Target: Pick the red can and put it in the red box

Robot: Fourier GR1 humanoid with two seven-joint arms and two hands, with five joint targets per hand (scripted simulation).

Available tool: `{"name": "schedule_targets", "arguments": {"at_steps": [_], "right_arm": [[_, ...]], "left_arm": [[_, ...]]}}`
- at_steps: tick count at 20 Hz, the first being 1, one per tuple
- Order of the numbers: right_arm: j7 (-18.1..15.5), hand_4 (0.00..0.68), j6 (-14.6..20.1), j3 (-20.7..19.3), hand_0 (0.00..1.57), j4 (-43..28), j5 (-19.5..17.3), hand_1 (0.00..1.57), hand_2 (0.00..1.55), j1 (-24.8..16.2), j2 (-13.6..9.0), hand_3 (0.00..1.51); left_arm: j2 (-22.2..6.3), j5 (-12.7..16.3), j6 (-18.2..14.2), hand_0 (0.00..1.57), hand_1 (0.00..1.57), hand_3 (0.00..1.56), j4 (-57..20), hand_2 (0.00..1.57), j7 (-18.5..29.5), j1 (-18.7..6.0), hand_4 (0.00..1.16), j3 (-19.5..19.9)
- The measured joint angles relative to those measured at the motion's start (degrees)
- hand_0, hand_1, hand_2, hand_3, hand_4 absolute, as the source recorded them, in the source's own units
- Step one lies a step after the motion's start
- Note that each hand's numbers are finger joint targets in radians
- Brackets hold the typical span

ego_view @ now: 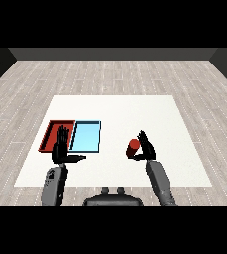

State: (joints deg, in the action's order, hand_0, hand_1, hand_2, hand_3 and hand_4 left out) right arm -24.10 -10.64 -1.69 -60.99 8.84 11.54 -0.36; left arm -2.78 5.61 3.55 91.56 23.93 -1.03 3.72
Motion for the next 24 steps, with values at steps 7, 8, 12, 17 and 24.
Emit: {"name": "schedule_targets", "arguments": {"at_steps": [7, 8, 12, 17, 24], "right_arm": [[-0.54, 0.000, 0.62, 1.29, 0.00, 4.11, 2.27, 0.00, 0.00, 3.36, -0.03, 0.00], [-0.30, 0.000, 0.81, 1.45, 0.00, 3.94, 2.16, 0.00, 0.00, 3.41, 0.06, 0.00], [-1.13, 0.000, 1.00, 1.81, 0.00, 6.68, 2.84, 0.00, 0.00, 5.73, 0.16, 0.00], [-1.28, 0.000, 1.93, 2.95, 0.00, 8.84, 3.89, 0.00, 0.00, 7.59, 0.23, 0.00], [-2.69, 0.000, 3.61, 3.87, 0.00, 13.47, 4.16, 0.00, 0.00, 10.47, 0.27, 0.00]], "left_arm": [[0.31, -0.60, -0.40, 0.00, 0.00, 0.00, 1.18, 0.00, -1.03, 0.22, 0.00, -0.78], [0.30, -0.55, -0.11, 0.00, 0.00, 0.00, 0.72, 0.00, -0.02, 0.75, 0.00, -0.60], [0.00, -0.36, 0.52, 0.00, 0.00, 0.00, -0.46, 0.00, 1.55, 0.67, 0.00, -0.01], [0.64, -0.40, 0.13, 0.00, 0.00, 0.00, 0.32, 0.00, 1.43, 1.51, 0.00, -0.50], [0.11, 0.18, -0.42, 0.00, 0.00, 0.00, 1.62, 0.00, -0.88, 0.11, 0.00, 0.19]]}}
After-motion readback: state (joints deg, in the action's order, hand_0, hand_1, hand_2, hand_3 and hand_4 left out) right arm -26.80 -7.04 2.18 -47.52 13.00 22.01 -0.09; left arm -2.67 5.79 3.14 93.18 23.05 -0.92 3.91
